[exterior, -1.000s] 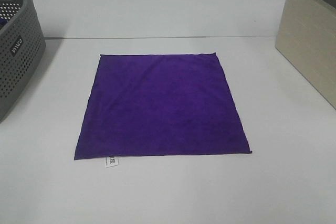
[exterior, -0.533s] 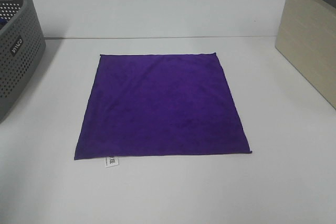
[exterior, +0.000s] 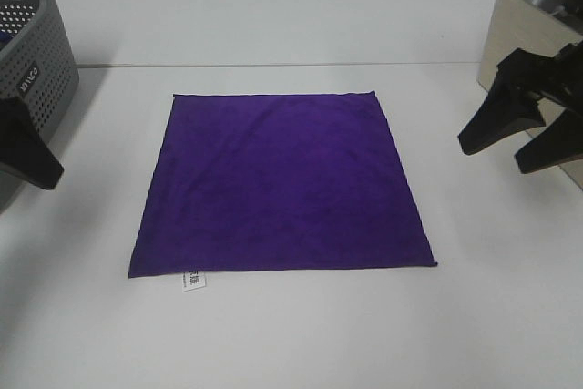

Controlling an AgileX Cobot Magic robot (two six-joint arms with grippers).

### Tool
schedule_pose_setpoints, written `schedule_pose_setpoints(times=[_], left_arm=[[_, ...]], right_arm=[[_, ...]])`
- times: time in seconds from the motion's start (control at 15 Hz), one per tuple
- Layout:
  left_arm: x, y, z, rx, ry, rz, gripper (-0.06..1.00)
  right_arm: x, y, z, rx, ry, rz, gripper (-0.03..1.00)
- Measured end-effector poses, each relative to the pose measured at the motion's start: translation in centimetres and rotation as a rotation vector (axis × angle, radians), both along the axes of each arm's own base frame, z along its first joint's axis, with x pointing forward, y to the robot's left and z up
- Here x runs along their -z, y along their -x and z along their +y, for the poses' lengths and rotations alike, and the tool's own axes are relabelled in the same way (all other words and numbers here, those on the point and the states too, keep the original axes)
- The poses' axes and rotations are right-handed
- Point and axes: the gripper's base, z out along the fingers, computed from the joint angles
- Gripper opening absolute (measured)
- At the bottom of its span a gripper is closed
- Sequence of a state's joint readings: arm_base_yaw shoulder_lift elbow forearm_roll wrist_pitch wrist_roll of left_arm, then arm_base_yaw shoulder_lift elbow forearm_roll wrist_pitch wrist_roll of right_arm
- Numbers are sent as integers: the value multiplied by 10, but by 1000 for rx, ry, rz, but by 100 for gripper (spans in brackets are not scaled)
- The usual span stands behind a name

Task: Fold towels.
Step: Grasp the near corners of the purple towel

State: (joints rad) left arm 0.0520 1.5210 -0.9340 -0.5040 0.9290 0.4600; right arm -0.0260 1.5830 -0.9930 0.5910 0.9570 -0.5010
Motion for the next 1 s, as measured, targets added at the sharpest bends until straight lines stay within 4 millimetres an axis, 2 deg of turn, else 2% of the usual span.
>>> schedule_pose_setpoints(times=[0.07,0.13,0.33,0.6,0.8,1.0], left_arm=[[19,-5,0,-5,6,10,99],[28,-7,0,-7,12,20,99],[72,-20,-8,35,107,73,99],[103,-27,-10,31,137,109,99],[119,-28,-9,27,139,140,99],[123,-30,-10,-3,158,147,99]], right_arm=[[12,-6,1,-5,-20,-1,77],[19,-9,2,-5,-24,4,77],[67,-15,2,-54,-24,103,77],[100,-21,2,-63,-32,159,77],[125,-24,1,-49,-19,185,77],[134,-25,4,-23,-66,233,76]])
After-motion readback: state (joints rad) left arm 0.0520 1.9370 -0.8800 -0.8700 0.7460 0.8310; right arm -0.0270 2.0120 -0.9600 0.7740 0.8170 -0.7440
